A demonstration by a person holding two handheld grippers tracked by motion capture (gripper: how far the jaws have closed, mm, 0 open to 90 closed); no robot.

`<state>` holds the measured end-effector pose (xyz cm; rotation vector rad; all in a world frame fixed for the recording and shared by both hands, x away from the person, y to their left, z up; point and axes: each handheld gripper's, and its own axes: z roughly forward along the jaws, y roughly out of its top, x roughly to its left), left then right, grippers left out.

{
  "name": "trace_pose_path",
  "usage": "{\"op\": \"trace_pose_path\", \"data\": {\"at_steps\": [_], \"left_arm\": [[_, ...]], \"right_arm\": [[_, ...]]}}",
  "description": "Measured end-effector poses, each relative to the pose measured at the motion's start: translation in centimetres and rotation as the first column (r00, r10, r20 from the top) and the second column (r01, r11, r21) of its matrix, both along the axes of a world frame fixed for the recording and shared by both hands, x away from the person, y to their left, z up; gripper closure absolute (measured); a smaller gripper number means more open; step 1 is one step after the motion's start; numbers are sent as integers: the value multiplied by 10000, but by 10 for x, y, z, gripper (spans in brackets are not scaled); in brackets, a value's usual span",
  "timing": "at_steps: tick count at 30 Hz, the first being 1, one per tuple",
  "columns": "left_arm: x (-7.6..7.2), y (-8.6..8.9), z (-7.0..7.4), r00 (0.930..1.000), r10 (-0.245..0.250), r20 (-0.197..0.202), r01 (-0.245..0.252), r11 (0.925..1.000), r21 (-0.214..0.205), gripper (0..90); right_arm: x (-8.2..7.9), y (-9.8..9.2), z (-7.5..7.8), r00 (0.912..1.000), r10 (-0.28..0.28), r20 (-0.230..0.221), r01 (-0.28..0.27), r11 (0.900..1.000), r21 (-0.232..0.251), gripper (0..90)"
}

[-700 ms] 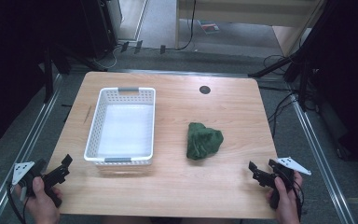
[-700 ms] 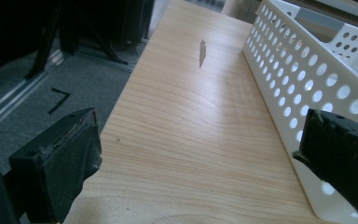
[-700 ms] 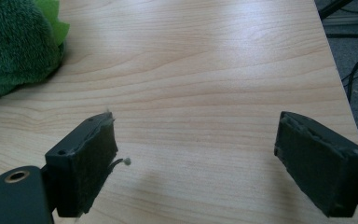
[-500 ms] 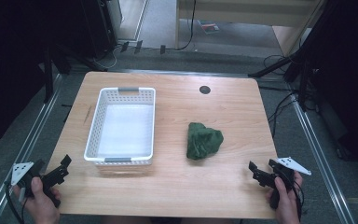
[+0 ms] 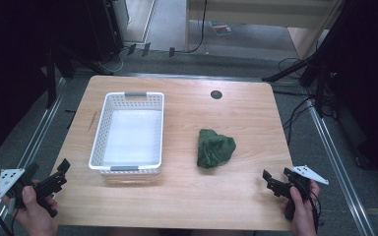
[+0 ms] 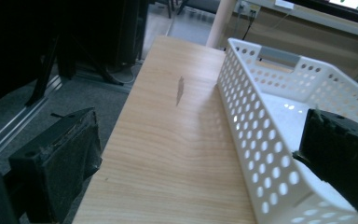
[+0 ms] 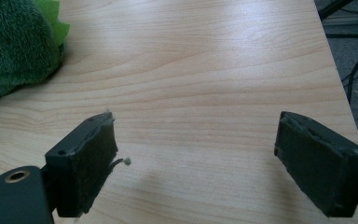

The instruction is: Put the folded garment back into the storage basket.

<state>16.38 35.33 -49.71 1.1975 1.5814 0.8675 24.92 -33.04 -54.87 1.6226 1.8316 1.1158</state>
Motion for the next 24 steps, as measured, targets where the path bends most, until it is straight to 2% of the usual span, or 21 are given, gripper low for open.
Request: {"op": "trace_pose_path", "data": {"at_steps": [3,11,12,14,15,18,19,24], "left_arm": [[-2,-10,15,9996,-278,79,275,9991,322,0],[3,-34,33,9958,-916,3,915,9947,465,0],[5,-42,37,9935,-1139,-63,1141,9922,506,0],[7,-46,39,9920,-1259,-72,1261,9906,531,0],[10,-54,43,9888,-1488,-140,1493,9874,529,0],[13,-62,46,9870,-1601,-131,1606,9854,562,0],[16,-70,49,9857,-1680,-125,1684,9841,566,0],[27,-91,51,9769,-2130,-180,2137,9749,621,0]], "right_arm": [[0,0,0,10000,4,-14,-4,10000,-3,131],[0,0,0,10000,-9,-14,9,10000,-13,131],[0,0,0,10000,-9,-9,9,10000,-15,131],[0,0,0,10000,-21,-14,21,10000,3,130],[0,0,0,10000,-21,-10,21,10000,11,131],[0,0,0,10000,-22,1,22,10000,18,131],[0,0,0,10000,-37,-8,37,10000,34,131],[0,0,0,10000,-41,-18,41,10000,34,131]]}}
